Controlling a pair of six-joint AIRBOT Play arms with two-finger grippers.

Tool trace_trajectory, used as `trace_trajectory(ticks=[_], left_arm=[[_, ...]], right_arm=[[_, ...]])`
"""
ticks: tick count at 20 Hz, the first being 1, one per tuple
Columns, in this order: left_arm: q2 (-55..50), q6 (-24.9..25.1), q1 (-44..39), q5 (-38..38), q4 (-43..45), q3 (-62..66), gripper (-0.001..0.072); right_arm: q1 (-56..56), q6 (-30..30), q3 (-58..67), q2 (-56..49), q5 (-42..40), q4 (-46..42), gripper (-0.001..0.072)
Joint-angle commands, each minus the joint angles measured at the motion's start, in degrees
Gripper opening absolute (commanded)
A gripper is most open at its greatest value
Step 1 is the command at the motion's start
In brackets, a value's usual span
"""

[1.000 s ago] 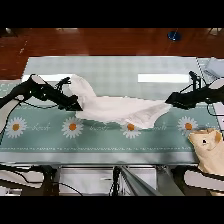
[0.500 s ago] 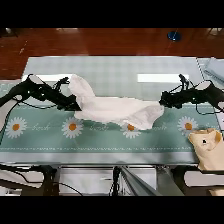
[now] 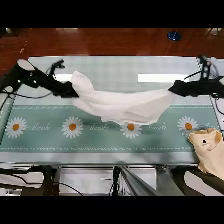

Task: Fold the shirts.

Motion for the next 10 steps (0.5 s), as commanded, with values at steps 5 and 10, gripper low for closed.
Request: trace_trajectory(ticks=[5, 10], left_arm=[[19.5, -3.3, 0.0, -0.4, 0.0, 28.3, 0.0025], [33.6, -4.9, 0.0, 4.2, 6.3, 40.9, 0.0024]], right_arm=[[-0.4, 1.1, 13.8, 19.6, 3.2, 3.6, 0.002], [-0.4, 6.1, 32.8, 23.5, 3.2, 3.0, 0.0019]])
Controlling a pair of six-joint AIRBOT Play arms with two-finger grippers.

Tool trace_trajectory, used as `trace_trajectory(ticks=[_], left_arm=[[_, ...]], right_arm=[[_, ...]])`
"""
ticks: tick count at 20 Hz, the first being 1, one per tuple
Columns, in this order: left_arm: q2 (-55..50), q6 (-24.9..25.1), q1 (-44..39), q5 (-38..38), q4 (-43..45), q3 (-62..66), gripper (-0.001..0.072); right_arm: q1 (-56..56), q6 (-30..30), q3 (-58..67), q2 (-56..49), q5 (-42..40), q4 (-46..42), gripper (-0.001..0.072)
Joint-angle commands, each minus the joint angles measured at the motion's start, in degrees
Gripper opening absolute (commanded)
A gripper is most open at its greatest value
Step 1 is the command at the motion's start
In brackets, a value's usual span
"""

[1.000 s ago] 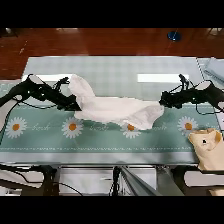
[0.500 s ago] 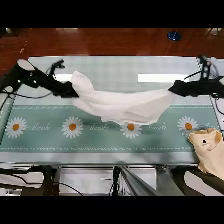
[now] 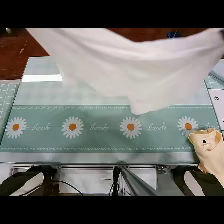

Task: Fold the shirts.

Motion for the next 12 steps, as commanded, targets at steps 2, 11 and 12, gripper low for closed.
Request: trace_trajectory(ticks=[2, 11, 12], left_arm=[[13.7, -2.0, 0.0, 5.2, 10.2, 7.1, 0.0024], [25.4, -15.8, 0.0, -12.5, 19.2, 6.4, 0.0024], [25.3, -17.9, 0.0, -16.4, 20.0, 4.5, 0.0023]], right_arm=[[0.0, 4.5, 17.1, 2.6, 0.5, -0.2, 0.0019], [0.0, 15.4, 30.5, 2.2, 21.1, -9.3, 0.0019], [0.0, 15.6, 30.5, 1.3, 26.1, -10.0, 0.0019]])
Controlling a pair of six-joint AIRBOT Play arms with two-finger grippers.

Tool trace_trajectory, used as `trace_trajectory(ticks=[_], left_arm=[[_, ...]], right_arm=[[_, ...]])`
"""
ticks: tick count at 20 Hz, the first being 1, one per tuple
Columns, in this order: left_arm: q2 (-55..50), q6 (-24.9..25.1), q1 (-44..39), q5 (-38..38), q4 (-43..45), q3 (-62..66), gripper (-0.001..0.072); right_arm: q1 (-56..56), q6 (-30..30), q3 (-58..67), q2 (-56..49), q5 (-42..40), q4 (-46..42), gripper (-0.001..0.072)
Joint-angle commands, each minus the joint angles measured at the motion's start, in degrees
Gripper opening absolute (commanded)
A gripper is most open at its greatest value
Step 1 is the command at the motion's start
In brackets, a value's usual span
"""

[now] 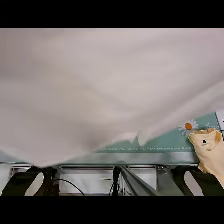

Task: Fold the shirts.

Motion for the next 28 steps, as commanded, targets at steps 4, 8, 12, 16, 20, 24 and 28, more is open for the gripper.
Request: trace_trajectory(ticks=[4, 8, 12, 16, 20, 24, 28], left_arm=[[1.3, -8.0, 0.0, -15.3, 4.1, -16.9, 0.0024], [0.9, -7.1, 0.0, -4.6, 3.6, -38.7, 0.0024], [-5.7, -6.9, -1.7, 11.5, 0.5, -52.9, 0.0025], [-18.6, -5.1, -4.5, 27.9, -1.5, -54.5, 0.0025], [-30.3, -4.2, -4.6, 36.4, -1.5, -54.5, 0.0025], [-37.4, -4.3, -4.8, 44.5, -2.1, -54.5, 0.0026], [-40.9, -4.3, -4.7, 52.4, -2.4, -54.5, 0.0026]], right_arm=[[0.0, 0.6, -2.3, -7.9, 31.4, -12.7, 0.0019], [0.0, -1.4, -16.9, -13.7, 25.8, -12.2, 0.0019], [0.0, -4.7, -27.2, -22.0, 13.7, -11.0, 0.0019], [0.0, -7.3, -27.6, -31.5, 2.1, -5.1, 0.0019], [0.0, -7.4, -27.6, -37.5, -9.7, -2.5, 0.0019], [3.5, -10.7, -27.6, -43.3, -16.3, -3.3, 0.0019], [8.5, -12.0, -27.6, -49.2, -22.1, -11.7, 0.002]])
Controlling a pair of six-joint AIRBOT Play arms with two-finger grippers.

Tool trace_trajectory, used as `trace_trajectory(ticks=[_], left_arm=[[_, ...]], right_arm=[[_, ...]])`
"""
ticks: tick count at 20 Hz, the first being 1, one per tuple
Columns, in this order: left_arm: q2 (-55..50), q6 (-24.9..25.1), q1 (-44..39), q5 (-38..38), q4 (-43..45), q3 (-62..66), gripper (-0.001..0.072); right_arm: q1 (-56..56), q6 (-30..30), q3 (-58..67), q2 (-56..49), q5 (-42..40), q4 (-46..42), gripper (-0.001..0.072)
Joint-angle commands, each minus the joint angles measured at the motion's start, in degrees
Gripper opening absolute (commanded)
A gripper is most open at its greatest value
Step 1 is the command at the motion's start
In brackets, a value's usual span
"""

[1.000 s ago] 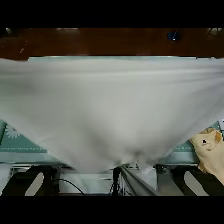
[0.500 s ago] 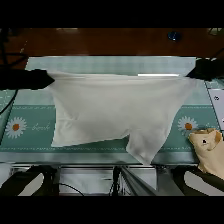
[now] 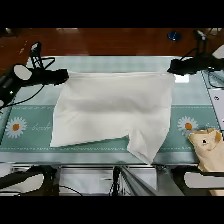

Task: Fold the shirts.

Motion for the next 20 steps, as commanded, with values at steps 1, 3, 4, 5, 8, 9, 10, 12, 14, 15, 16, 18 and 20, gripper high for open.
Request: trace_trajectory(ticks=[1, 3, 4, 5, 8, 9, 10, 12, 14, 15, 16, 18, 20], left_arm=[[-3.8, 0.1, 0.0, 9.4, -0.6, -0.1, 0.0026], [-5.5, 0.1, -0.3, 12.5, -0.6, -0.1, 0.0026], [-6.4, 0.1, -0.4, 12.9, -0.6, -0.1, 0.0026], [-7.5, 0.1, -0.5, 13.0, -0.6, -0.1, 0.0026], [-9.1, -1.3, -0.7, 12.3, -0.7, -0.1, 0.0262], [-9.0, -4.9, -0.7, 12.0, -1.4, -0.1, 0.0493], [-8.8, -8.5, -0.5, 10.8, -3.0, 0.3, 0.0698], [-7.7, -10.6, 1.7, 2.3, -3.2, 4.0, 0.072], [-5.6, -6.5, 6.2, -8.7, 1.7, 9.7, 0.072], [-4.2, -5.4, 9.1, -15.4, 7.5, 13.0, 0.072], [-2.8, -5.2, 12.1, -22.0, 13.6, 15.3, 0.072], [0.4, -3.3, 18.2, -32.8, 20.7, 15.9, 0.072], [2.8, 1.7, 25.2, -40.6, 18.8, 12.2, 0.072]], right_arm=[[3.6, 0.2, 0.0, -4.7, -7.6, -8.1, 0.002], [4.6, 1.2, 0.0, -5.7, -10.7, -10.2, 0.002], [4.7, 1.4, 0.0, -6.2, -11.5, -9.7, 0.0021], [4.8, 1.6, 0.0, -6.6, -11.6, -9.5, 0.0021], [4.8, 2.5, 0.0, -6.9, -10.0, -7.5, 0.0038], [4.8, 2.5, 0.0, -6.8, -8.7, -4.7, 0.015], [4.8, 2.1, 0.3, -6.7, -6.7, -2.3, 0.0341], [4.7, 1.2, 3.3, -5.3, -0.3, -4.5, 0.0418], [4.2, 2.6, 7.9, -0.9, 6.1, -18.1, 0.0418], [4.0, 2.6, 9.5, 1.8, 9.0, -26.5, 0.0418], [3.1, 3.3, 10.1, 5.0, 11.5, -33.8, 0.0418], [-1.4, 5.4, 10.1, 9.7, 18.2, -35.7, 0.0416], [-7.1, 5.4, 8.2, 11.8, 24.8, -30.9, 0.041]])
